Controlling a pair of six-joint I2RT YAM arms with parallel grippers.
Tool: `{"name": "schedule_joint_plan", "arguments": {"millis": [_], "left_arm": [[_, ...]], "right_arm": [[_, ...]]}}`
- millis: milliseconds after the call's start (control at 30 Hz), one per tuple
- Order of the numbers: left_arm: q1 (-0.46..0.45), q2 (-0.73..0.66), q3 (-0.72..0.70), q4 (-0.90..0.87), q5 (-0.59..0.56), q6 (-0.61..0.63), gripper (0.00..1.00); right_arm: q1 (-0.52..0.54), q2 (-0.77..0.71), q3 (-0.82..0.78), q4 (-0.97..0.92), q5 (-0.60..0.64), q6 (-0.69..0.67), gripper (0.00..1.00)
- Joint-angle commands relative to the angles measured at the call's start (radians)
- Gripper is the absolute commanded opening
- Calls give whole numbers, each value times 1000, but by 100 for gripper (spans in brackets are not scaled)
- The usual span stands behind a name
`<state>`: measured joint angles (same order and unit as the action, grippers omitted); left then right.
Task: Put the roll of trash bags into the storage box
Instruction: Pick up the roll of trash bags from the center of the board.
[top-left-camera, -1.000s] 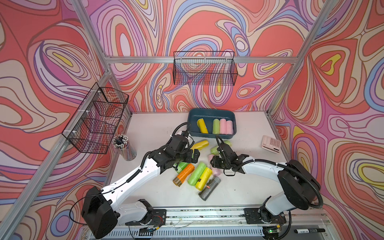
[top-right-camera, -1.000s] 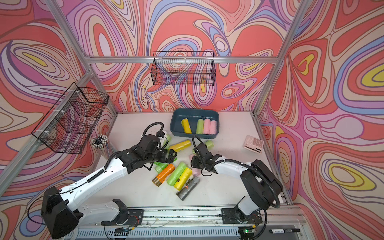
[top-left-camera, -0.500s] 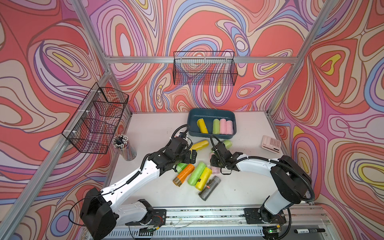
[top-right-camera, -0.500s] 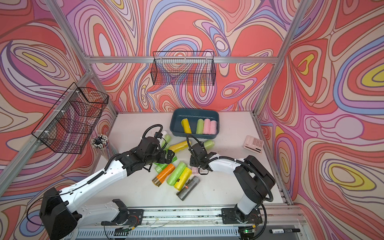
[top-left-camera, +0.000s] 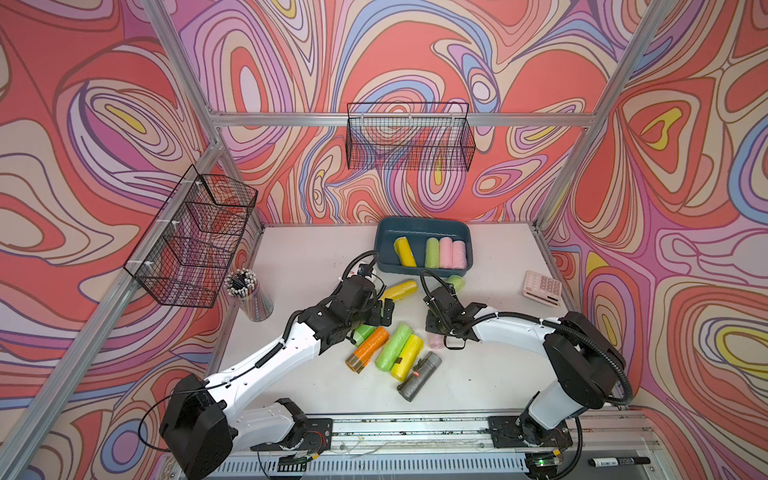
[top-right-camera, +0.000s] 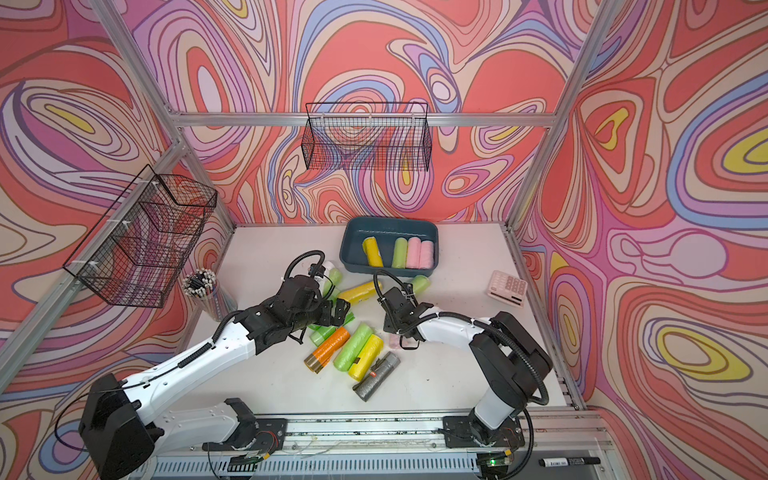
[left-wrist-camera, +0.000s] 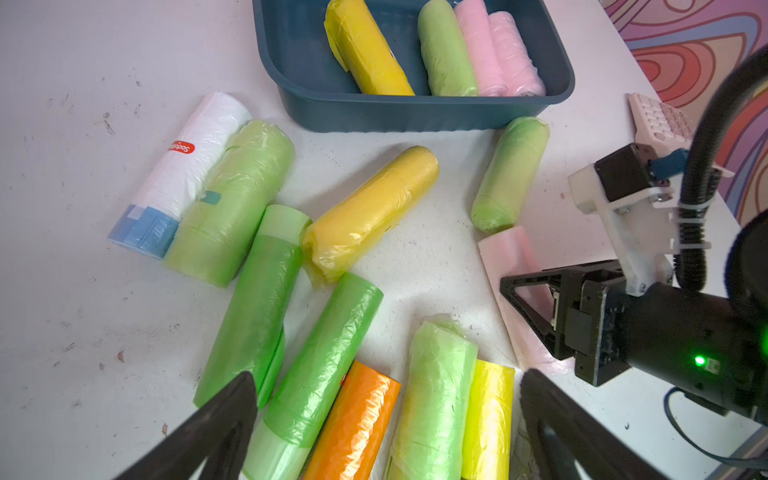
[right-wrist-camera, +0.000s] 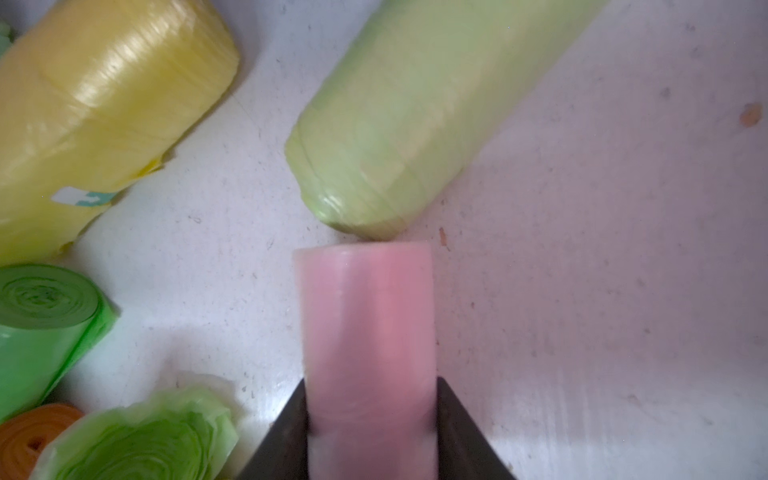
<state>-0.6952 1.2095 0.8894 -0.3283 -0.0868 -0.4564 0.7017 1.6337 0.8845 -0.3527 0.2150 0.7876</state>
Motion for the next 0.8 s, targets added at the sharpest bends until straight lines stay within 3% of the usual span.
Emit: {"name": "schedule_joint_plan", "arguments": {"millis": [0,267,567,700,767], "left_arm": [[-4,-5,-15,38,-1,4,100],[-4,-2,-24,49,1,2,100],[2,-11,-35,57,2,0,100],[3,-7,-35,57,10,-1,100],[5,-6,-35,57,9,-4,100]], "right_arm": [[-4,43,1,-109,48,24,43],[-5,122,55,-140,59,32,43],[-5,184,83,-132,57,35,54],[-5,195,90,-119,51,27,54],[-5,194,97,-121,49,22,49]]}}
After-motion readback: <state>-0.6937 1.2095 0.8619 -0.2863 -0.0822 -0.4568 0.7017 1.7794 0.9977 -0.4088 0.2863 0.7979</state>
